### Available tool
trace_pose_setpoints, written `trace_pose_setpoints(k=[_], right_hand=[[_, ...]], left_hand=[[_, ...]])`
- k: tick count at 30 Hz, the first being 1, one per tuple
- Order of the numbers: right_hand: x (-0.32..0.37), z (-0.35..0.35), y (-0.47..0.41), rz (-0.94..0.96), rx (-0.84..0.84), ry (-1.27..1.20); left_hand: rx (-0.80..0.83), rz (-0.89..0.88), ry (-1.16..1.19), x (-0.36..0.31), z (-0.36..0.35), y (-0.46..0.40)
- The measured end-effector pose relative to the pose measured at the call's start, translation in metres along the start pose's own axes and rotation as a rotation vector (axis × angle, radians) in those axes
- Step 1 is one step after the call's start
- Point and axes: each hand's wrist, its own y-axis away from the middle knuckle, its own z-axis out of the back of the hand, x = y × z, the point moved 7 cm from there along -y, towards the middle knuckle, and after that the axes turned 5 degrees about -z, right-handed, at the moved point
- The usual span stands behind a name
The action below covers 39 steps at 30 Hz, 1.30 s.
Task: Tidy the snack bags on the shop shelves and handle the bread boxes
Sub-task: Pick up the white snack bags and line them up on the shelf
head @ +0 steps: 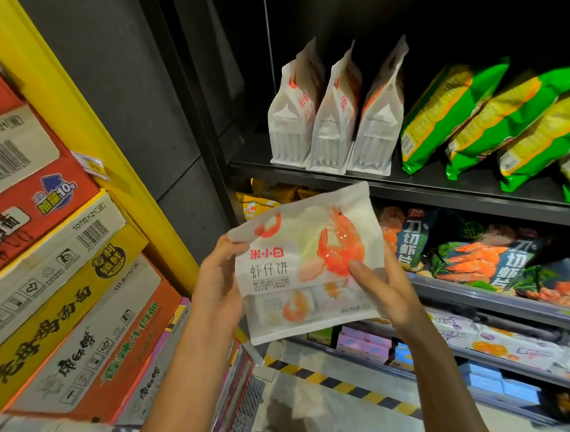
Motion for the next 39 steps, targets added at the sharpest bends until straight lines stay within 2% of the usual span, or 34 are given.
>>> trace_pose_setpoints(k=[5, 9, 12, 13, 15, 16, 17, 18, 21, 23, 30, 39], right_hand=[[-0.001, 0.008, -0.010, -0.048, -0.153, -0.003], [0.001, 0.010, -0.018, -0.078, -0.202, -0.189], [-0.002, -0.006, -0.028, -0.129, -0.179, -0.242], [-0.004, -0.013, -0.031, -0.130, -0.164, -0.193], [-0.012, -0.027, -0.037, -0.141, -0.154, -0.099], [-0.017, -0.033, -0.039, -0.148, -0.152, -0.071], [-0.023, -0.037, -0.039, -0.156, -0.157, -0.048], [-0.029, -0.039, -0.040, -0.171, -0.165, -0.031], [-0.041, -0.041, -0.042, -0.210, -0.189, -0.026], [-0.043, -0.042, -0.044, -0.224, -0.198, -0.024], [-0.039, -0.049, -0.044, -0.219, -0.248, -0.083], [-0.050, -0.047, -0.039, -0.289, -0.344, -0.161]], left_hand=[[0.075, -0.012, -0.106, -0.014, -0.009, 0.000], [0.277, -0.148, -0.158, -0.039, -0.024, 0.006], [0.415, -0.293, -0.327, -0.050, -0.045, 0.011], [0.463, -0.289, -0.406, -0.049, -0.058, 0.012], [0.530, -0.399, -0.562, -0.042, -0.058, 0.027], [0.541, -0.494, -0.683, -0.046, -0.062, 0.030], [0.491, -0.516, -0.716, -0.046, -0.062, 0.024], [0.396, -0.470, -0.708, -0.042, -0.059, 0.017], [0.546, -0.429, -0.734, -0.028, -0.053, 0.038], [0.573, -0.436, -0.747, -0.030, -0.051, 0.039], [0.617, -0.472, -0.808, -0.034, -0.051, 0.037], [0.625, -0.395, -0.833, -0.029, -0.049, 0.038]])
